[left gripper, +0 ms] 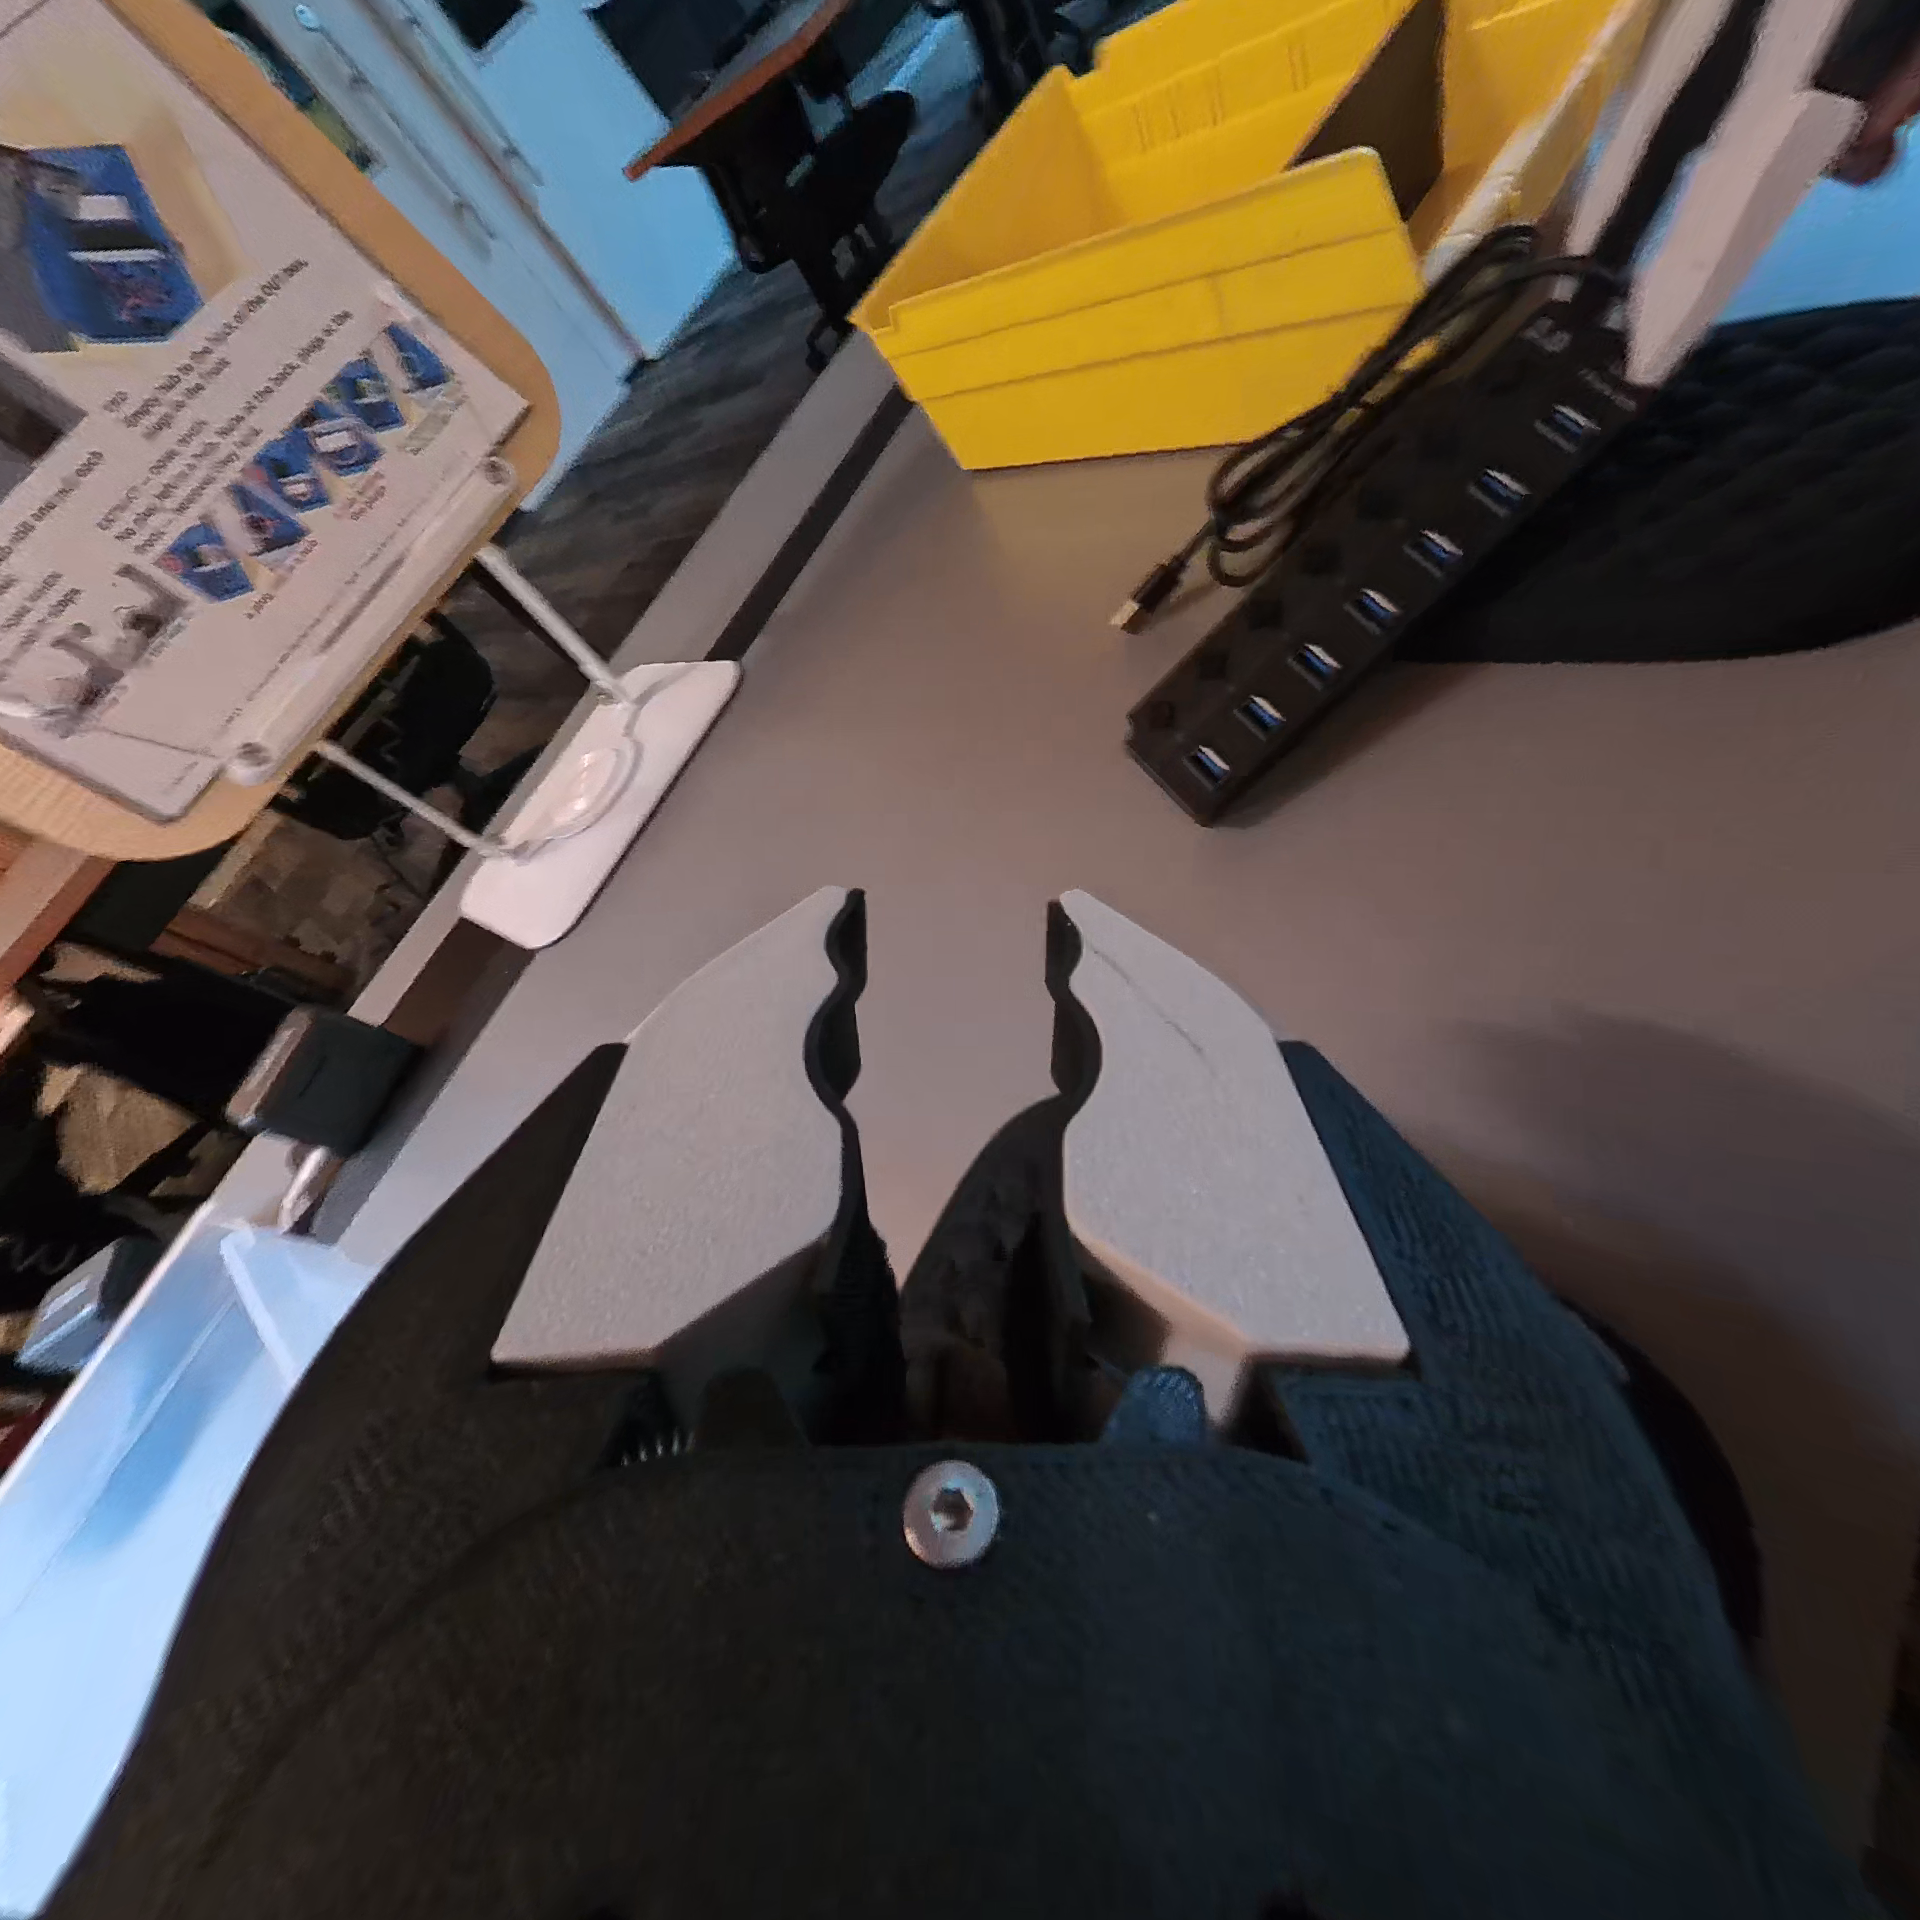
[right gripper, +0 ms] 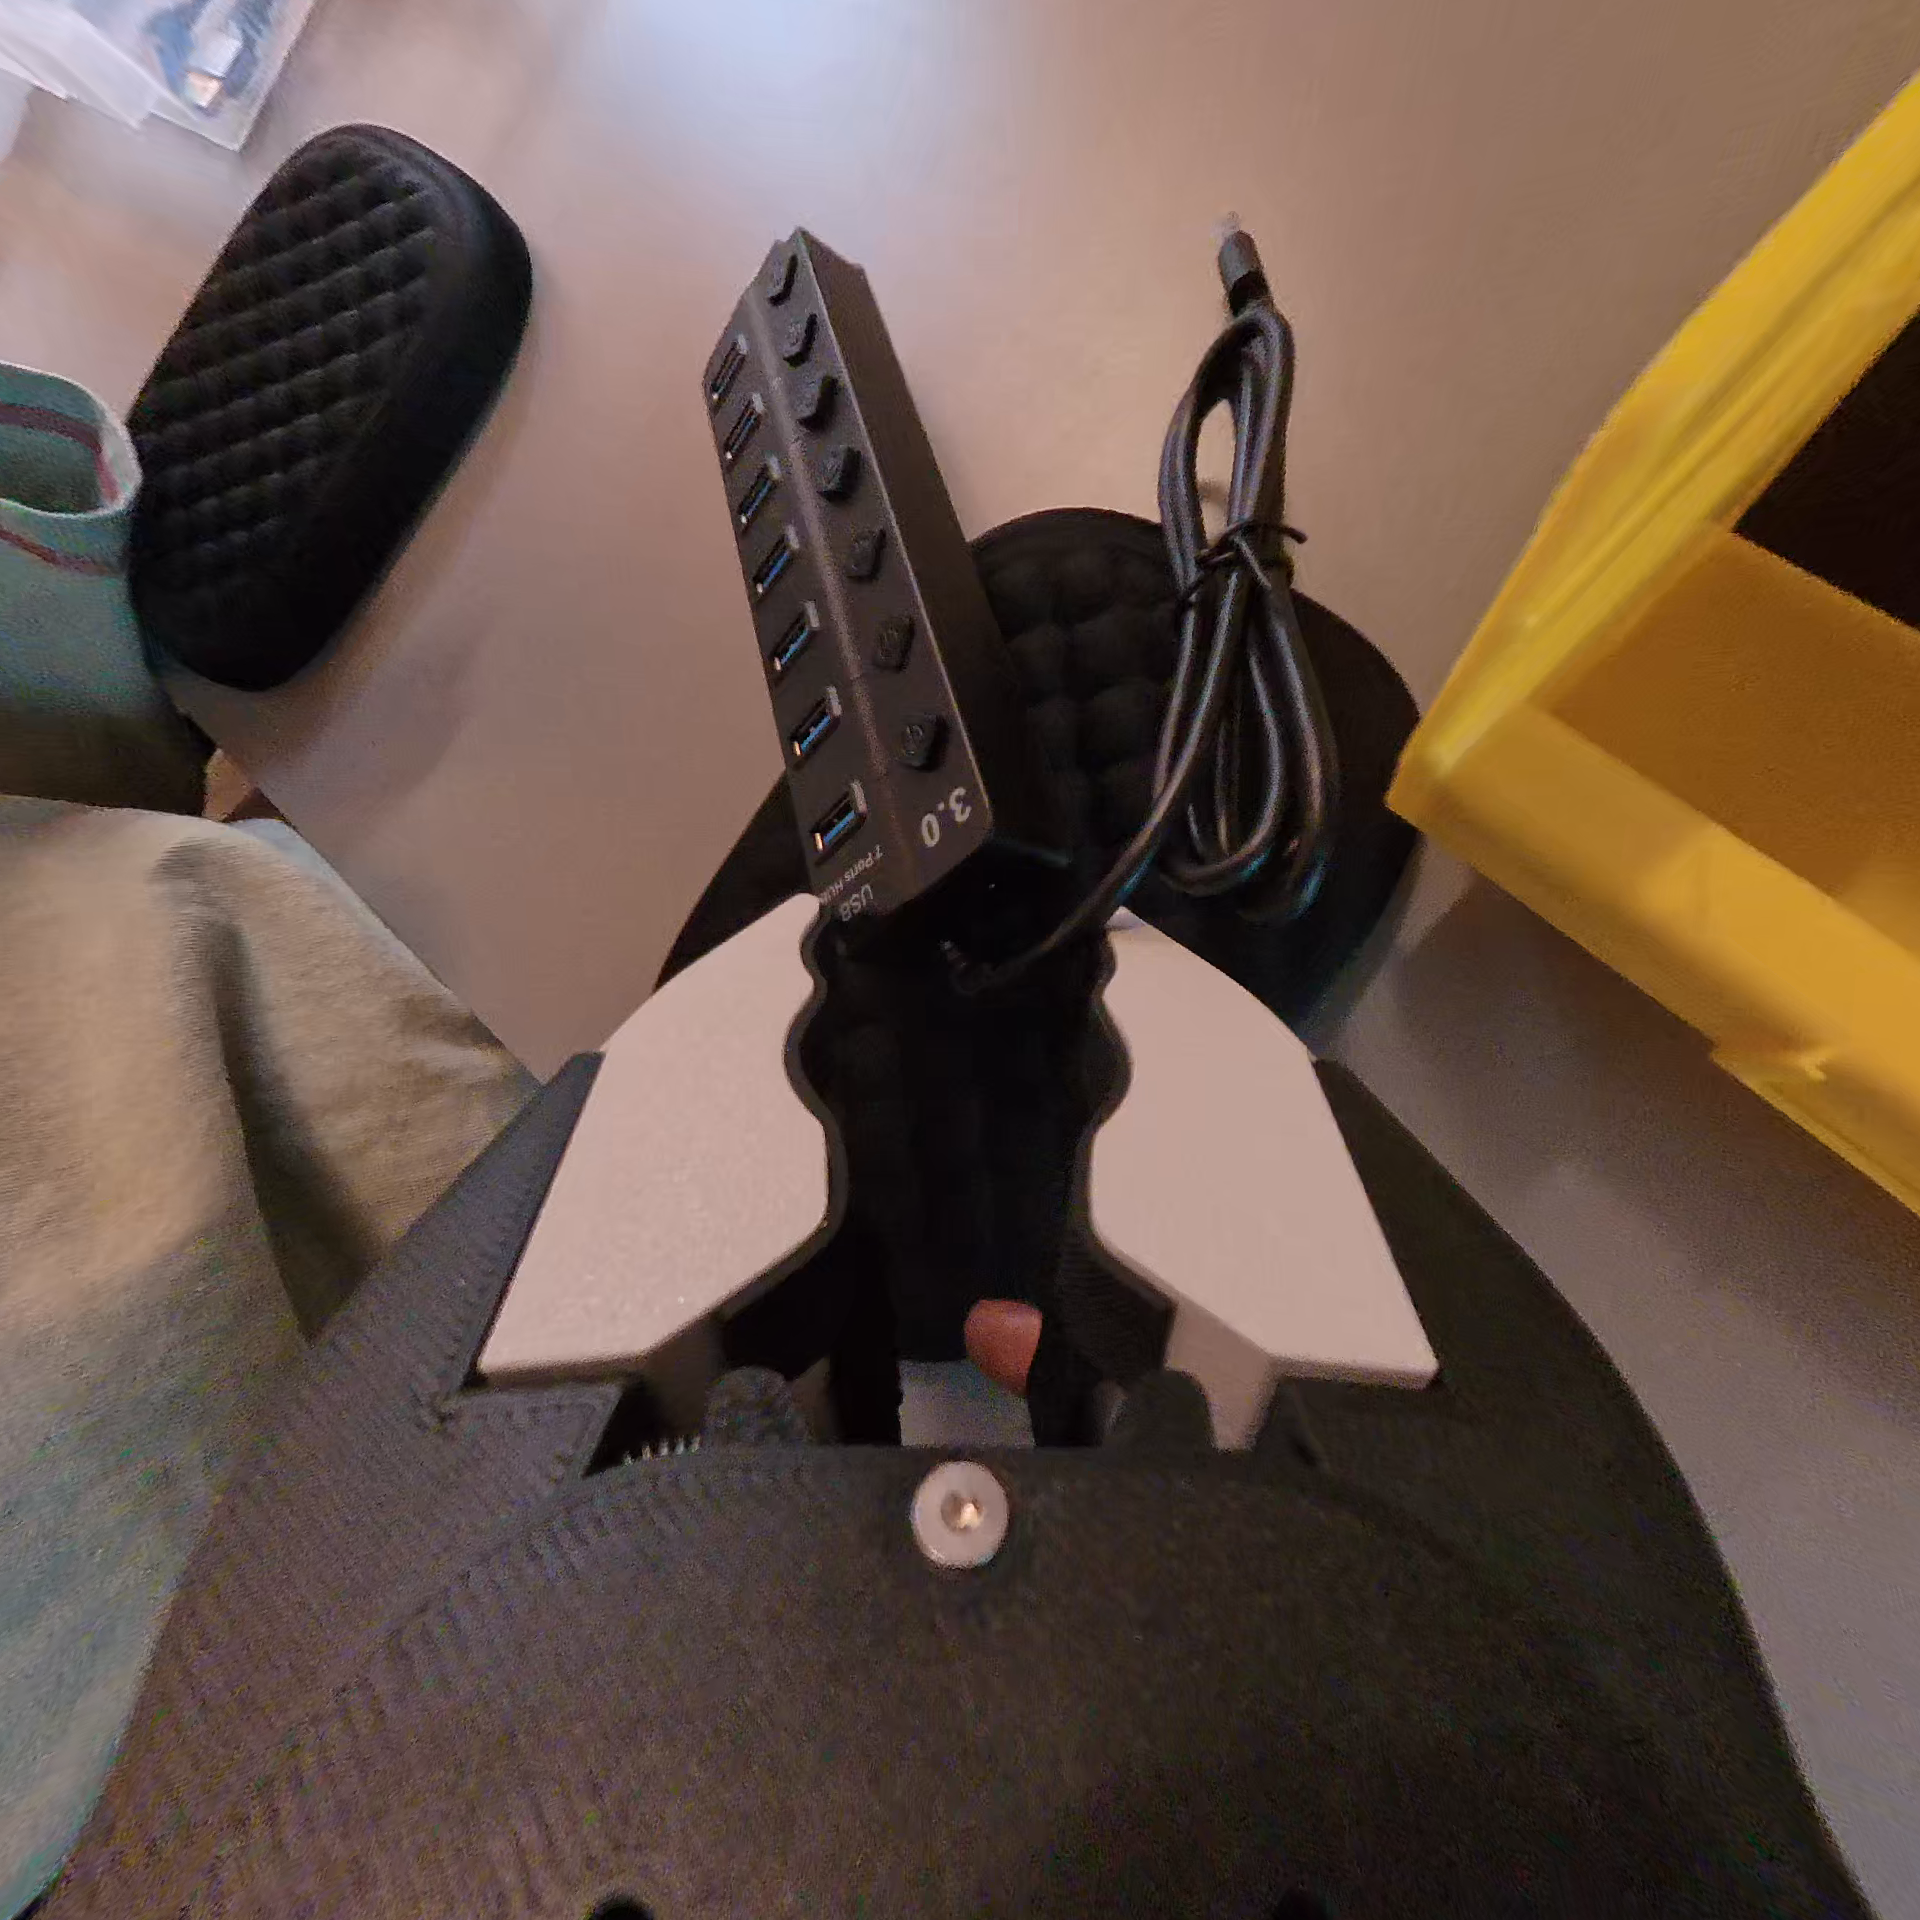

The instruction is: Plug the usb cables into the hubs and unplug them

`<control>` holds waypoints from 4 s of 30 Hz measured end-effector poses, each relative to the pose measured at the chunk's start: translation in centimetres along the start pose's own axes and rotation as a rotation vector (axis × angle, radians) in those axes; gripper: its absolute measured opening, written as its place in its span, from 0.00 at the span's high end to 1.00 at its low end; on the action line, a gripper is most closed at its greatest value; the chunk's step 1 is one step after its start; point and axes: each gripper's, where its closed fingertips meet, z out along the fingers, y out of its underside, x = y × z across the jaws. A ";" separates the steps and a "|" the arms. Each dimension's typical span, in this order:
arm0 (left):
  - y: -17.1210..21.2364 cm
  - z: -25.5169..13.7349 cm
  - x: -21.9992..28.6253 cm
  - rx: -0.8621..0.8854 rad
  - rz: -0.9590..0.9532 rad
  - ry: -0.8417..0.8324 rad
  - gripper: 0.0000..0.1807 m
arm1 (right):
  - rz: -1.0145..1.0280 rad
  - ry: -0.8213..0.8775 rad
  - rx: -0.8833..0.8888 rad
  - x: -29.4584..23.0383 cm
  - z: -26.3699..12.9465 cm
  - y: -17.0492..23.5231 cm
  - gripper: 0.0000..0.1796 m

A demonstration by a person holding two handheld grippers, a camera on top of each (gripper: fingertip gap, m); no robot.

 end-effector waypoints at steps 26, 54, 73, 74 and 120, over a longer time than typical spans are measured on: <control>2.4 -28.2 -16.8 0.945 -0.581 -0.958 0.32 | -0.594 0.734 1.072 -0.1 -17.2 -10.8 0.19; 26.5 -8.3 -13.2 -0.825 -0.346 0.131 0.89 | -0.538 0.729 1.248 -0.8 -20.1 -10.9 0.24; 20.4 -13.2 -17.2 -0.673 -0.179 -0.218 0.98 | -0.545 0.691 1.237 -1.2 -19.5 -10.9 0.29; 20.1 -13.6 -17.9 -0.671 -0.160 -0.256 0.98 | -0.547 0.684 1.231 -1.3 -19.3 -11.0 0.29; 11.7 -13.4 -18.6 0.276 -0.924 0.164 0.97 | -0.555 0.692 1.197 -1.3 -18.9 -11.0 0.32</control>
